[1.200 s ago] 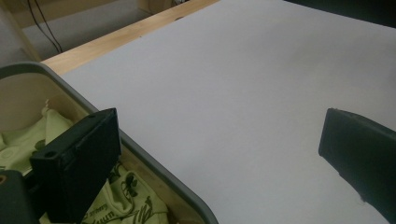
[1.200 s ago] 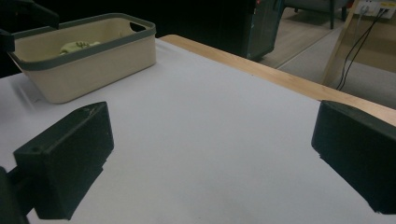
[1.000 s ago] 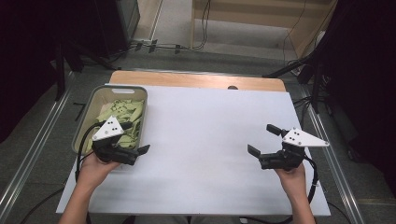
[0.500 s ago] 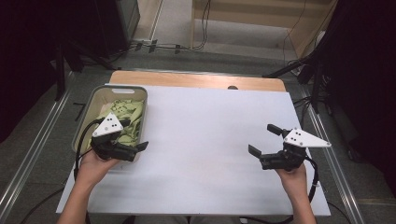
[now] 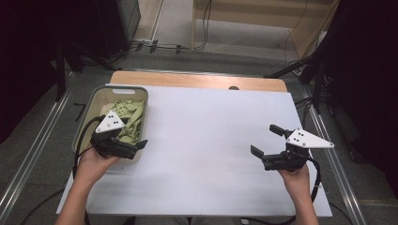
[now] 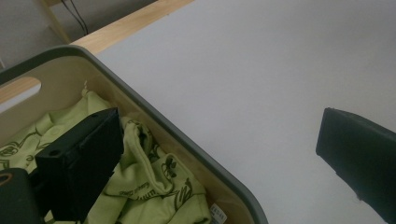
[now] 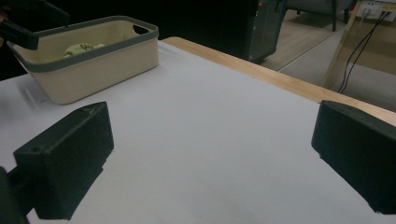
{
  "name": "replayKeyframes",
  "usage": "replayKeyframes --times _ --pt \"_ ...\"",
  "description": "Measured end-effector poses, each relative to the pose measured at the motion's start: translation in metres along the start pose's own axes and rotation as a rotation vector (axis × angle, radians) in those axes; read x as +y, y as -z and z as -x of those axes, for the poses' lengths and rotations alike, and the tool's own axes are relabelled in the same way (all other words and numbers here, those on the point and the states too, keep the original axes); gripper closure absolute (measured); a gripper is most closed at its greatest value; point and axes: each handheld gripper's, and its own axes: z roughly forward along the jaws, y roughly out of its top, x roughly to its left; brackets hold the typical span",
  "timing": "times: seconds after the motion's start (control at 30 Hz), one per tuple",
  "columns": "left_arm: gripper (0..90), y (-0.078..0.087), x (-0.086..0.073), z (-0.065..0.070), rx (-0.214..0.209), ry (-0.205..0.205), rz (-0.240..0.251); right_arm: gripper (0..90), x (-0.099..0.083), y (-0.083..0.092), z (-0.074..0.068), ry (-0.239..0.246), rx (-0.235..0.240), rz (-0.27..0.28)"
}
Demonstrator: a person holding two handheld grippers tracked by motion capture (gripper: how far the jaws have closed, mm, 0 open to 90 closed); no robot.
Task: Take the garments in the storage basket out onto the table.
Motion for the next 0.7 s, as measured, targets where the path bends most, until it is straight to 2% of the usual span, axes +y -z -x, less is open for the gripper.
replayKeyframes --times 0.17,0.3,0.53,0.7 --pt "1.7 -0.001 0.002 -0.004 -0.005 0.007 -0.019 0.0 0.000 -0.002 -0.001 0.003 0.009 -0.006" --pt "1.7 -0.001 0.006 -0.010 0.005 0.000 -0.053 0.0 0.000 -0.002 -0.002 0.008 0.016 -0.009" --pt "1.8 -0.003 0.009 -0.016 0.018 0.002 -0.082 0.0 -0.001 -0.004 -0.003 0.016 0.019 -0.020" --pt "1.8 -0.005 0.011 -0.018 0.052 -0.018 -0.111 0.0 -0.001 -0.004 -0.003 0.019 0.022 -0.022"
